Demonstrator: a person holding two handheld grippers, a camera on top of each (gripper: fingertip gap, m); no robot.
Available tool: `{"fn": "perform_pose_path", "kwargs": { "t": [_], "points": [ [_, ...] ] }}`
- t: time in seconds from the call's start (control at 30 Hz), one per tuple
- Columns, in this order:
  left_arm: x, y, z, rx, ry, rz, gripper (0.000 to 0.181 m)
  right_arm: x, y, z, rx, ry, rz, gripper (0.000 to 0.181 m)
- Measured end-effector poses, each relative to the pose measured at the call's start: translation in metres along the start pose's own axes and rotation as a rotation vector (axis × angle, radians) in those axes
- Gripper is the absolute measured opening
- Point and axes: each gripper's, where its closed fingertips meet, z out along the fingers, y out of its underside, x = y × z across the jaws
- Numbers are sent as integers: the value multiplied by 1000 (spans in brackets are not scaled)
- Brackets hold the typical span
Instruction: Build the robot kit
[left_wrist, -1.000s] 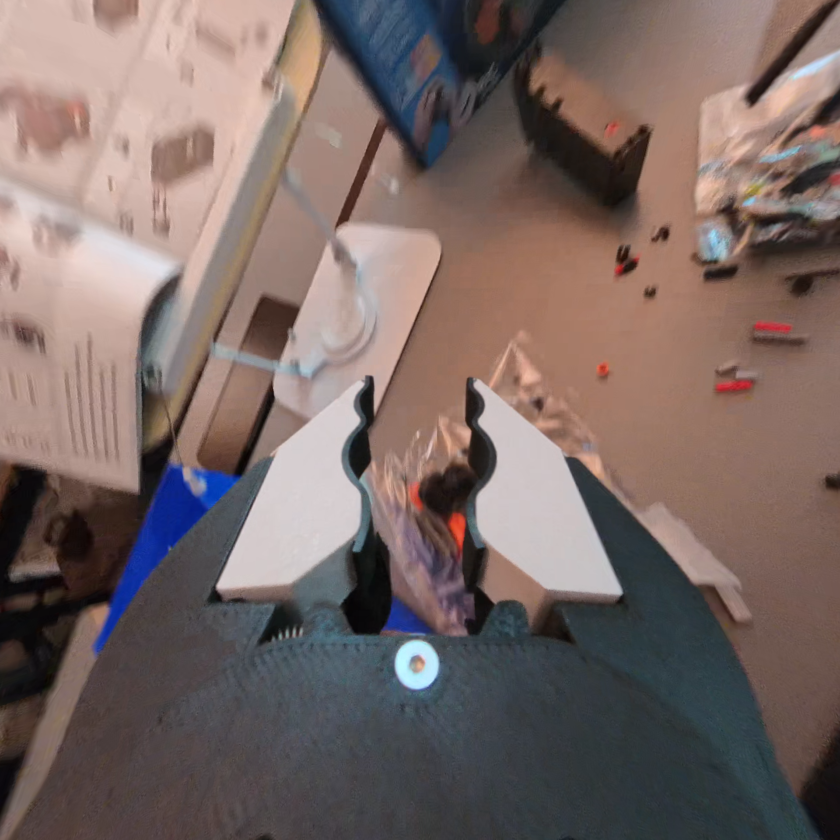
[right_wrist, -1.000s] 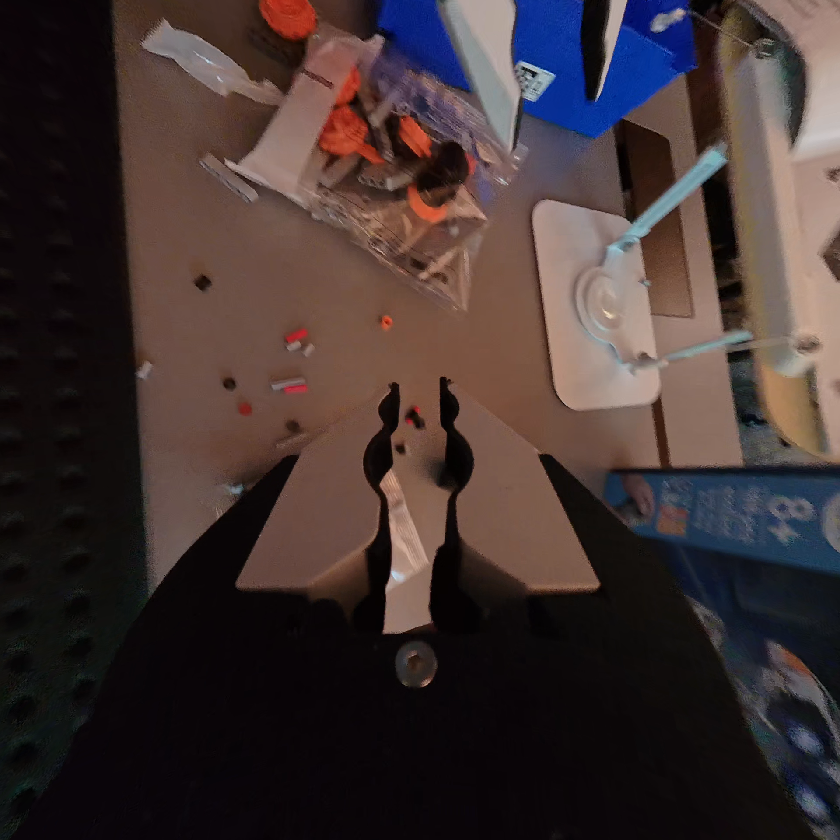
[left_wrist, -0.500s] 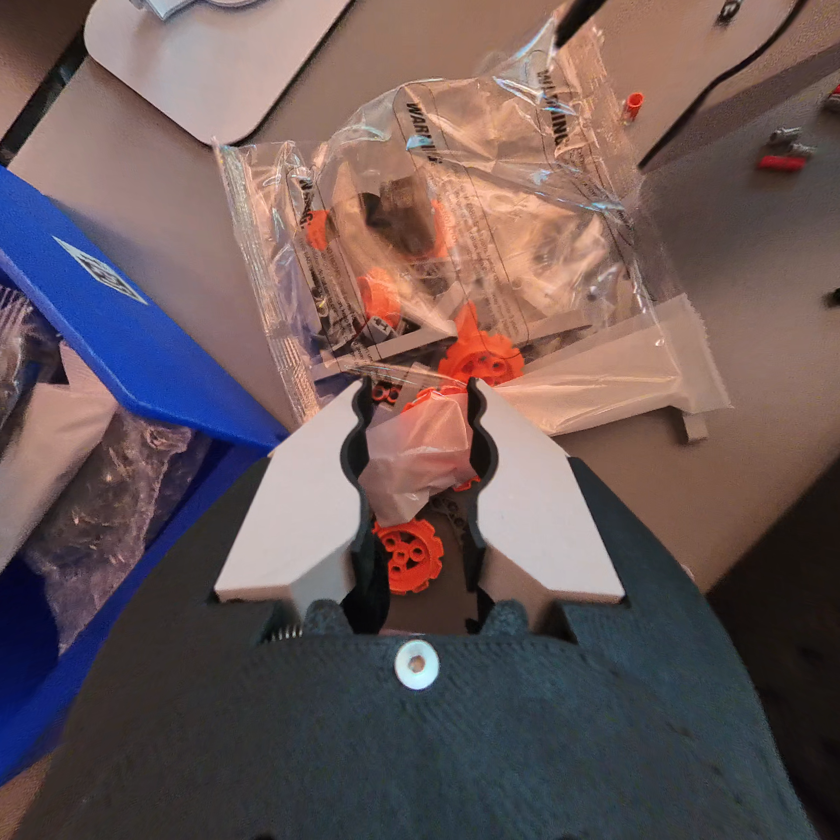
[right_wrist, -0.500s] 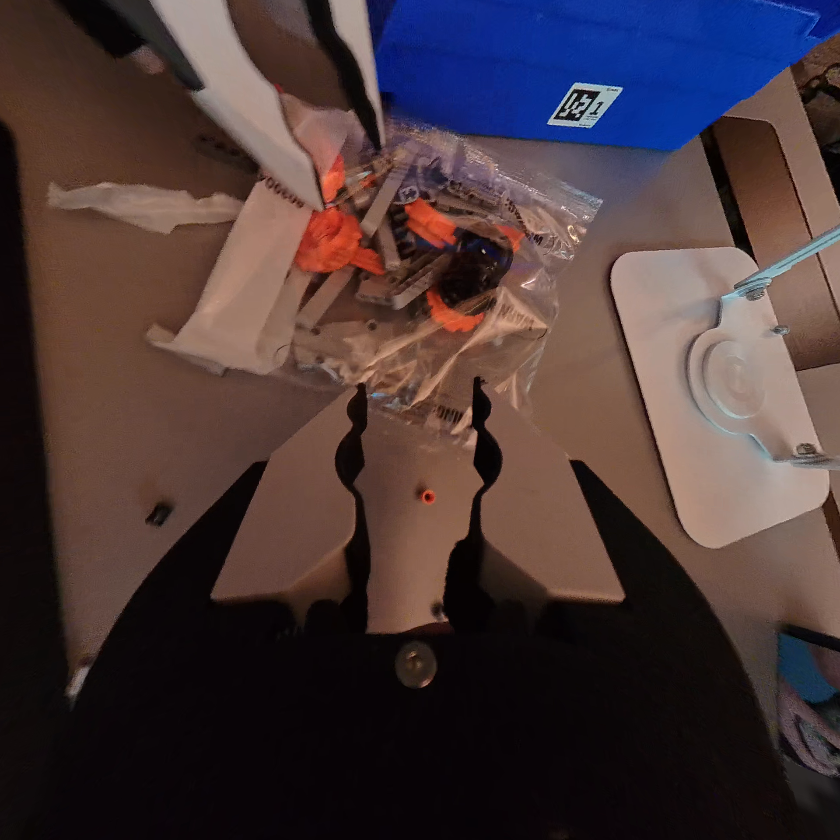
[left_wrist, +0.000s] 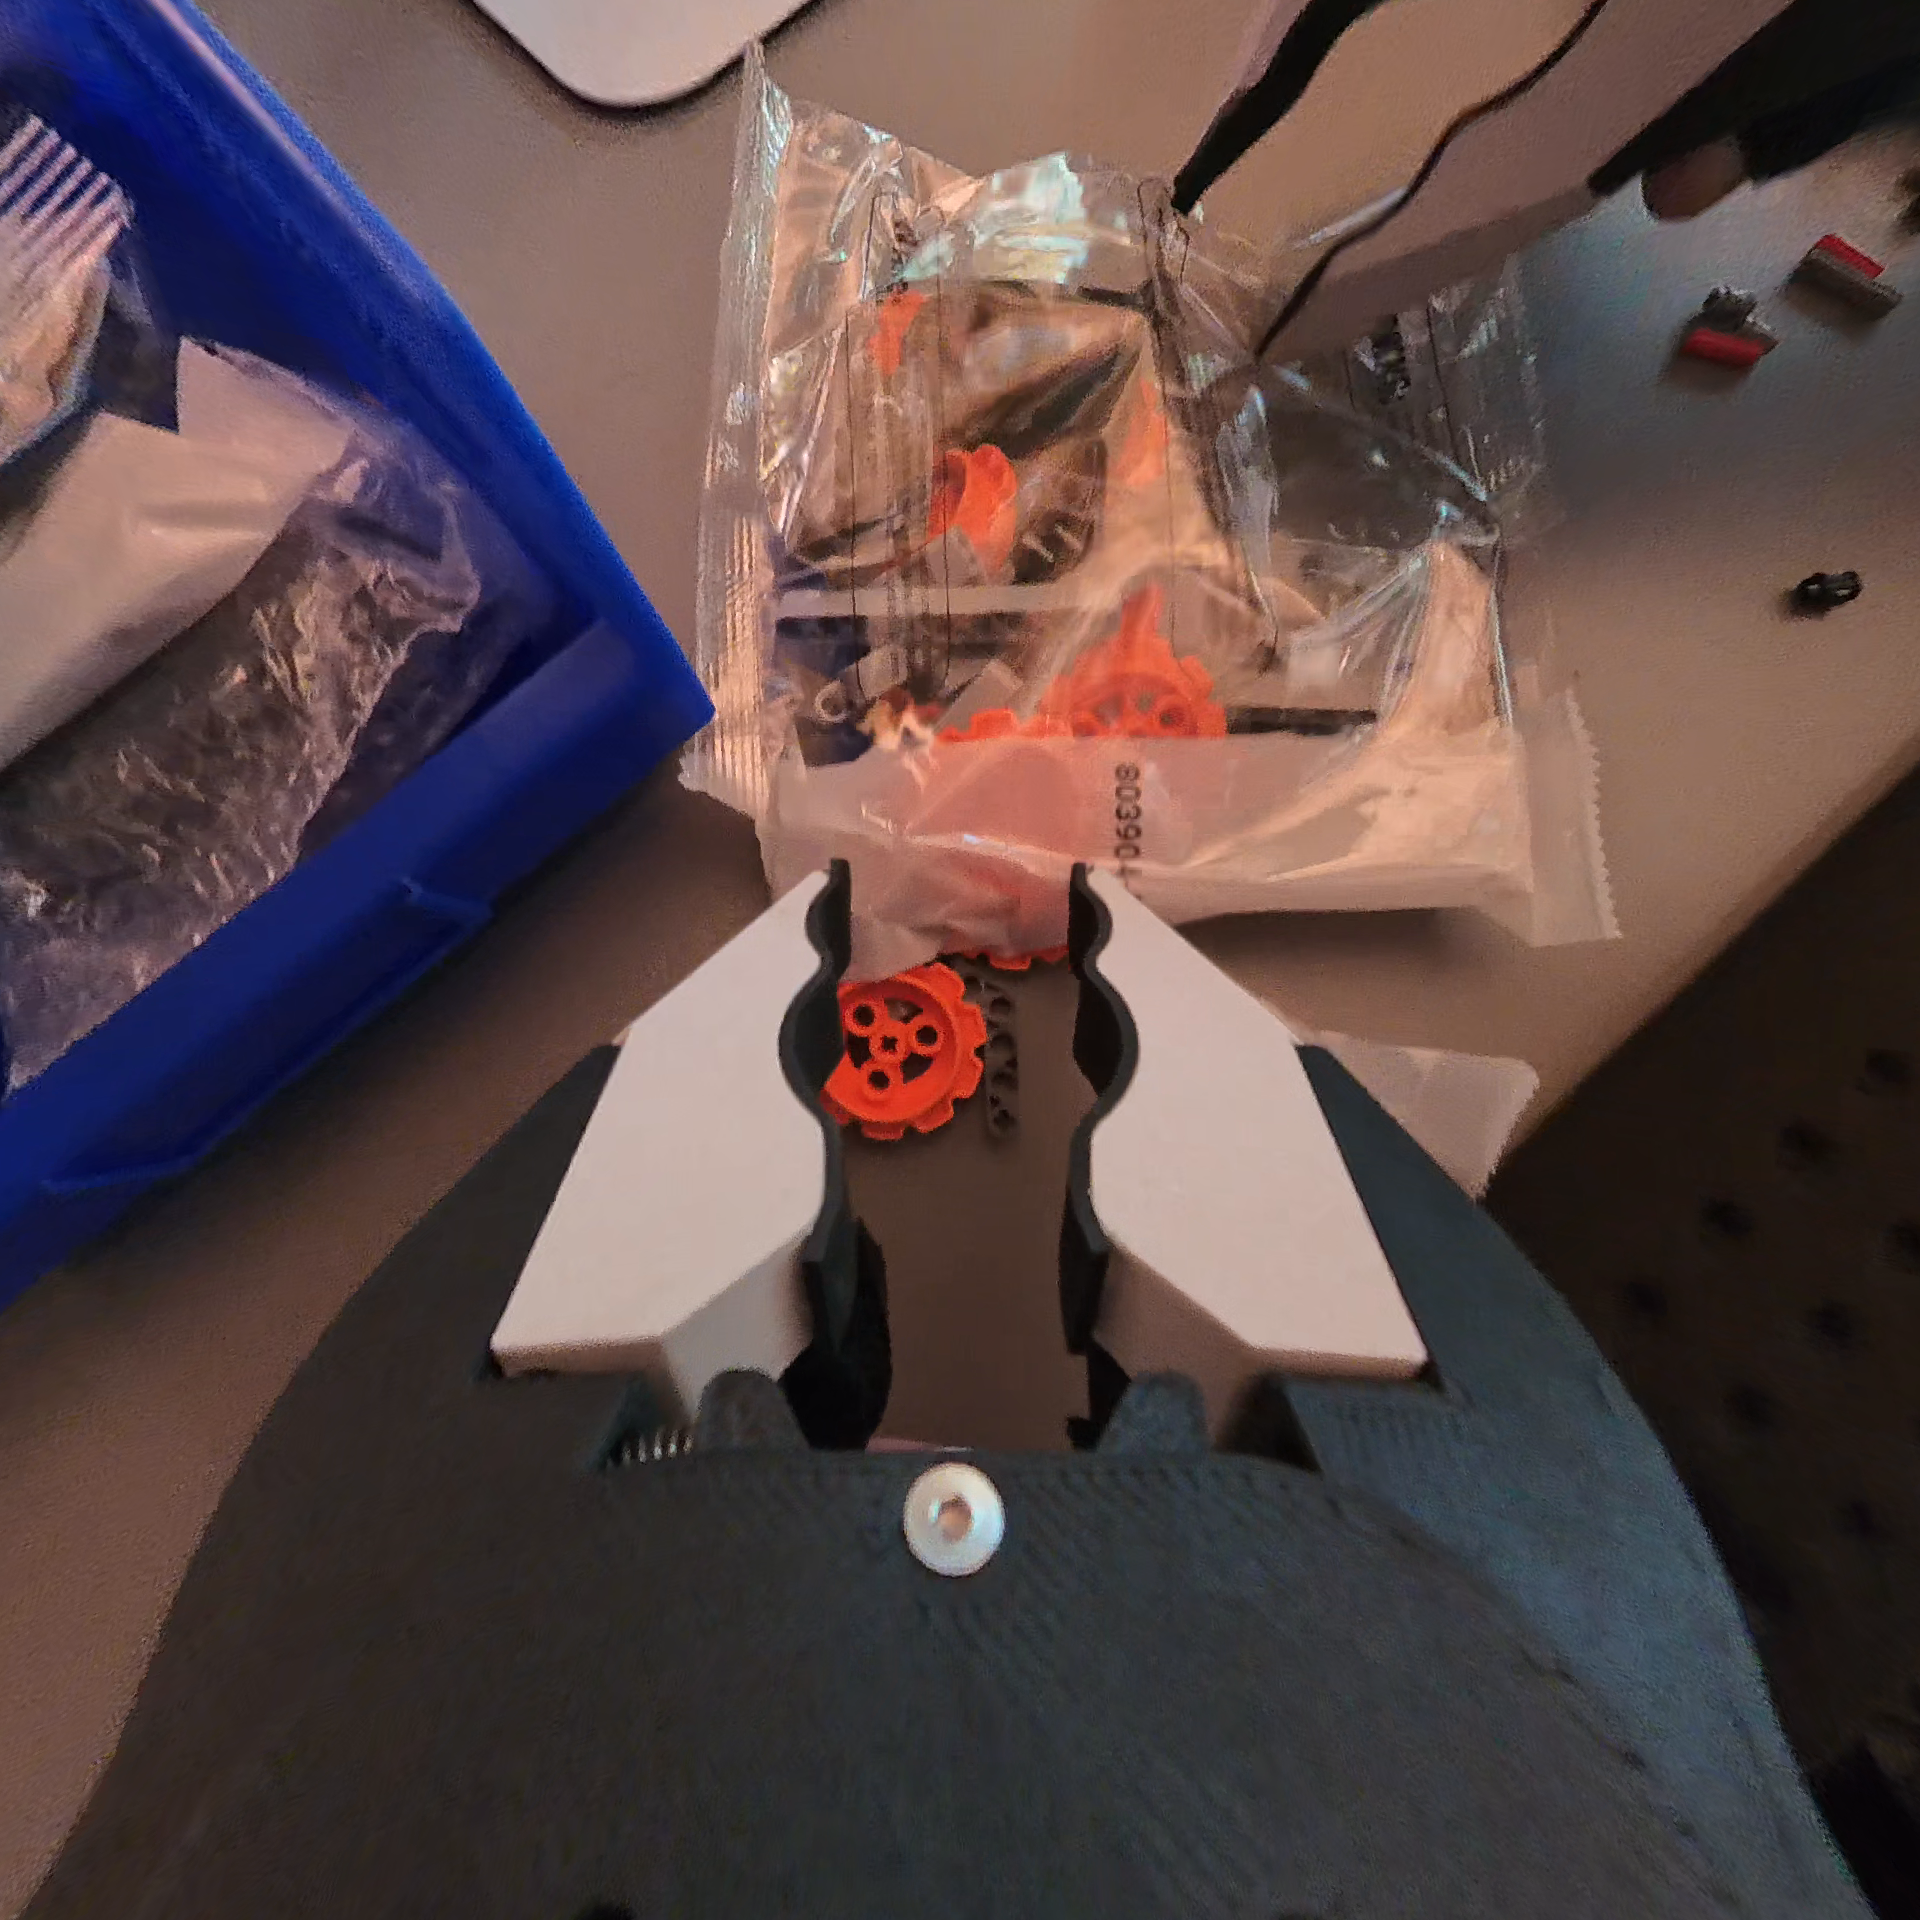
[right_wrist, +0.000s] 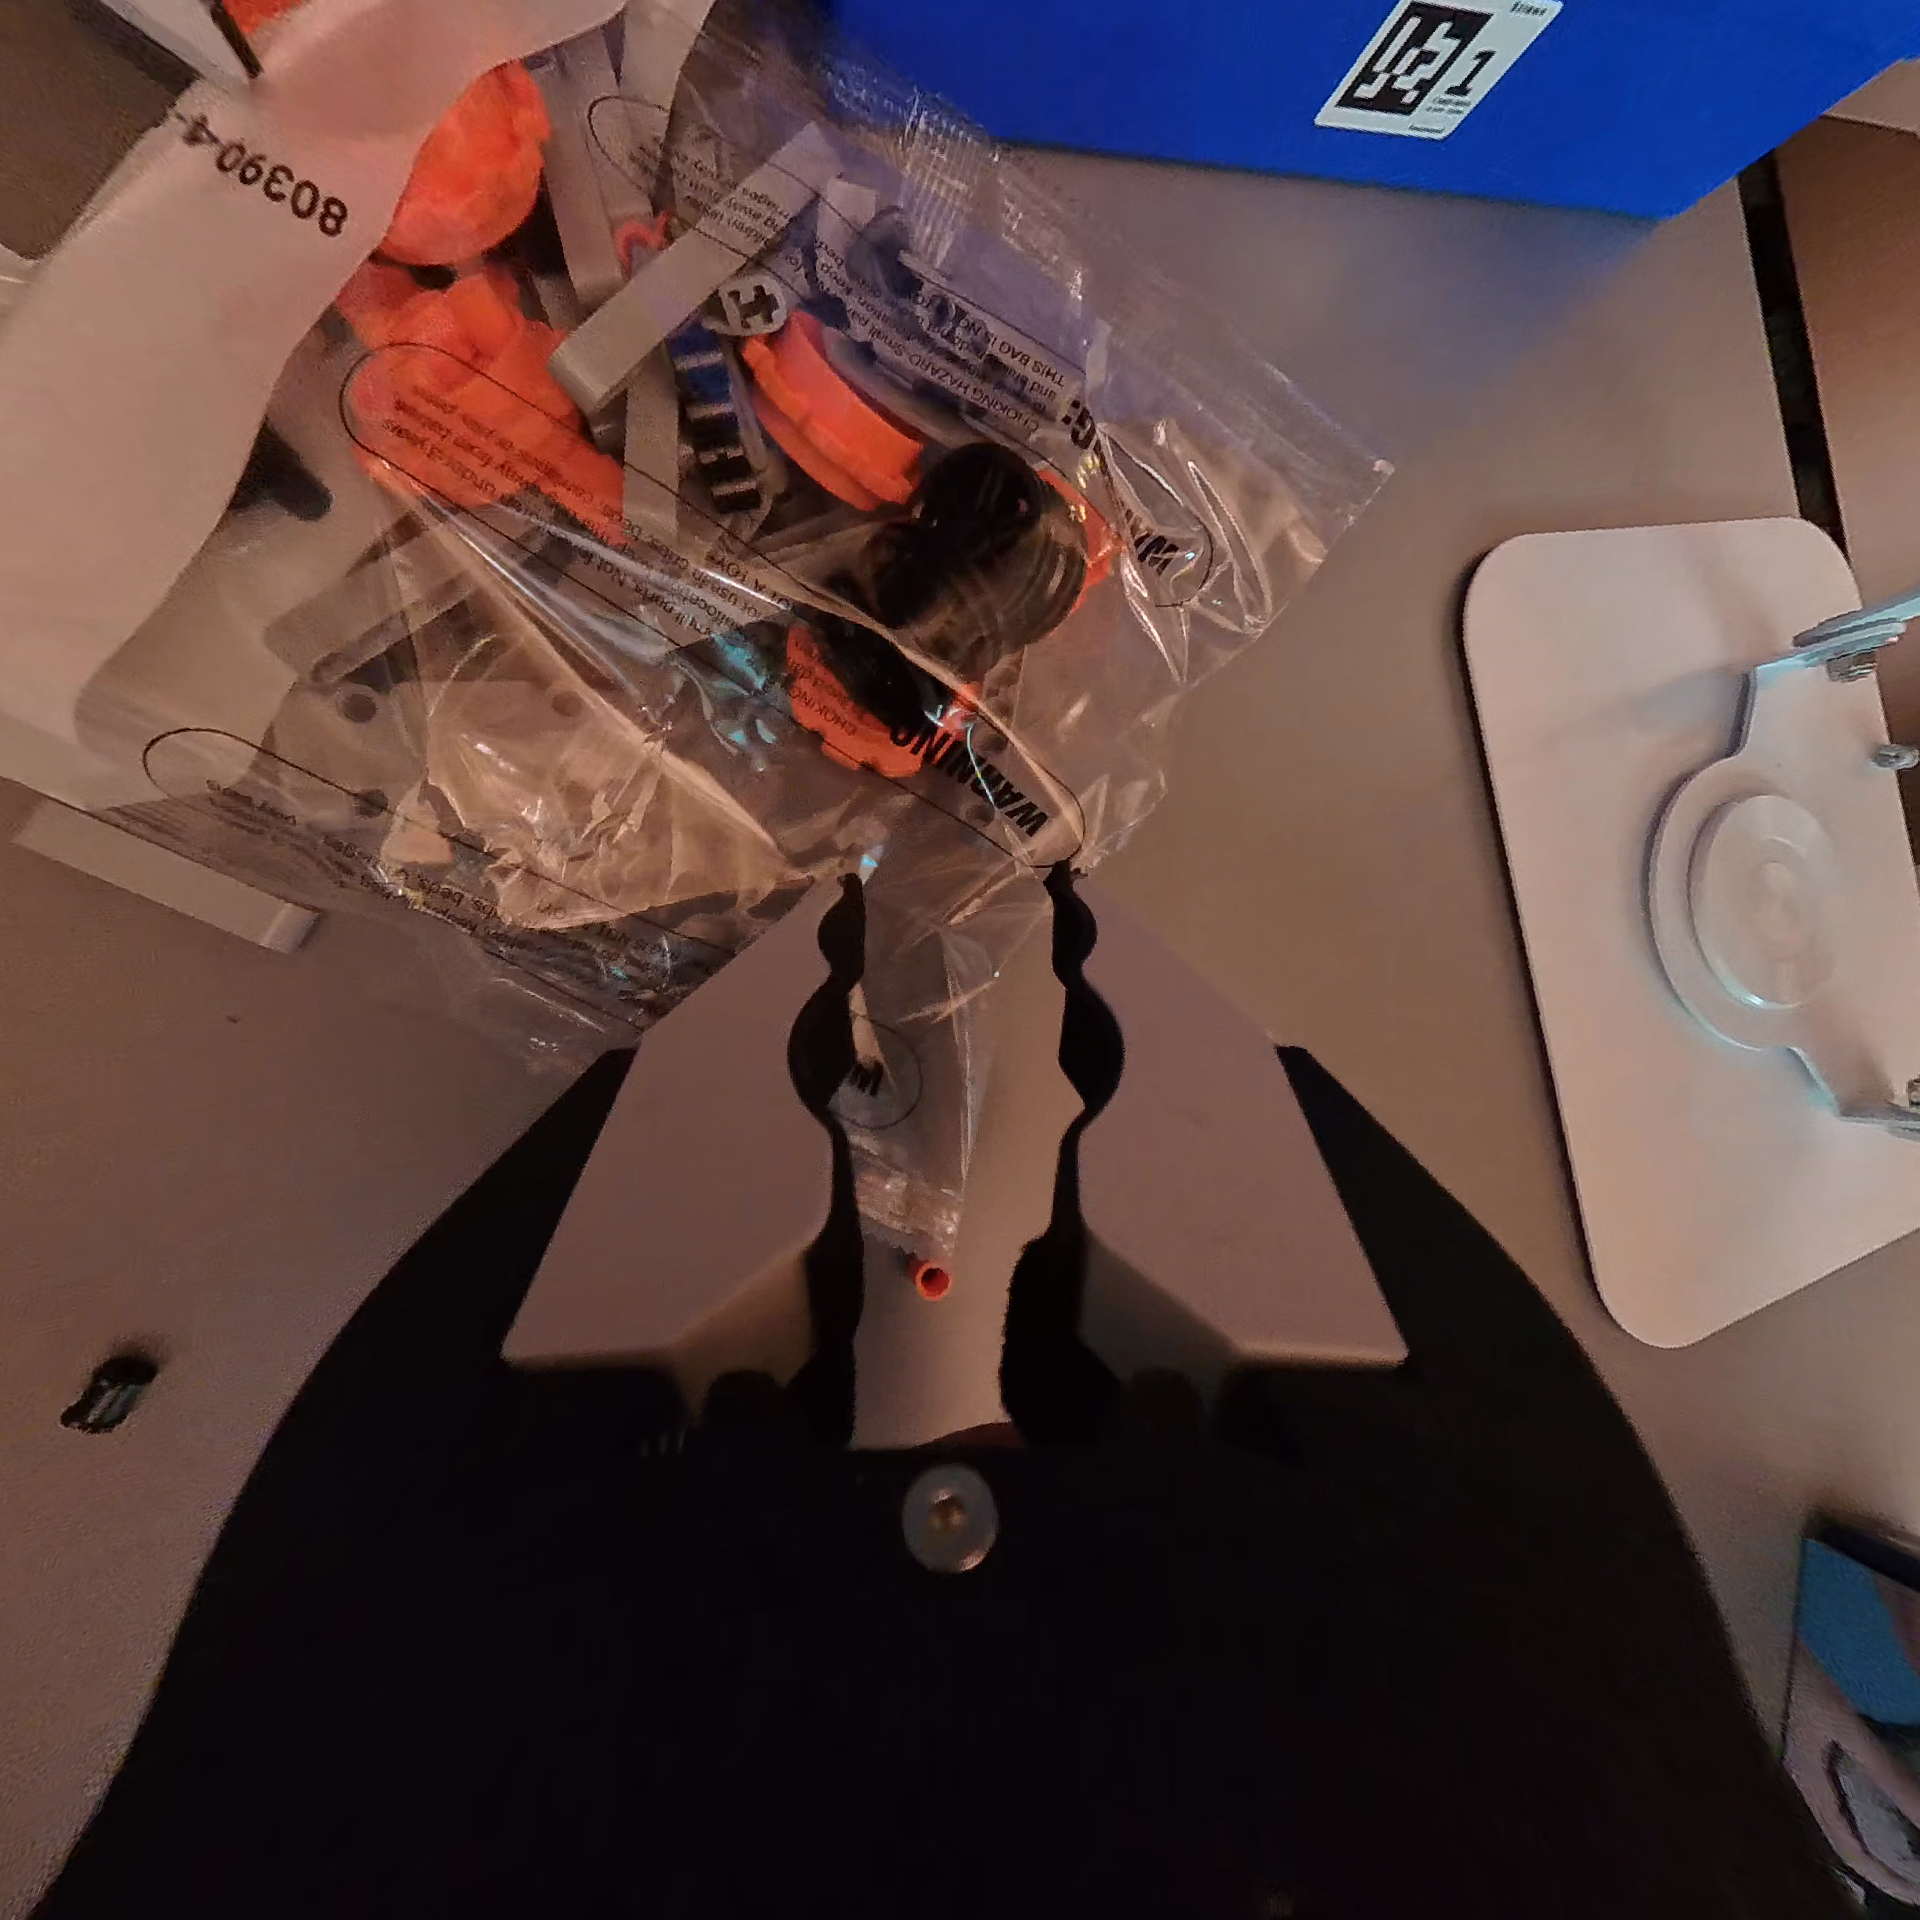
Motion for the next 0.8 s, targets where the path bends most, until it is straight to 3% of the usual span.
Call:
{"fn": "perform_pose_path", "kwargs": {
  "t": [0.17,0.3,0.4,0.63,0.8],
  "points": [
    [5,19,8,-49,15,14,31,-2,2,3,7,-23,8,28],
    [7,3,15,41,-9,37,23,-1,1,6,19,-17,-6,22],
    [4,-10,13,120,-38,41,20,3,-3,2,57,-19,10,1],
    [7,-45,9,346,-18,-8,5,6,-7,-3,92,-10,3,0],
    [10,-46,25,318,-54,36,5,9,-16,-8,136,23,-16,0]
  ]
}}
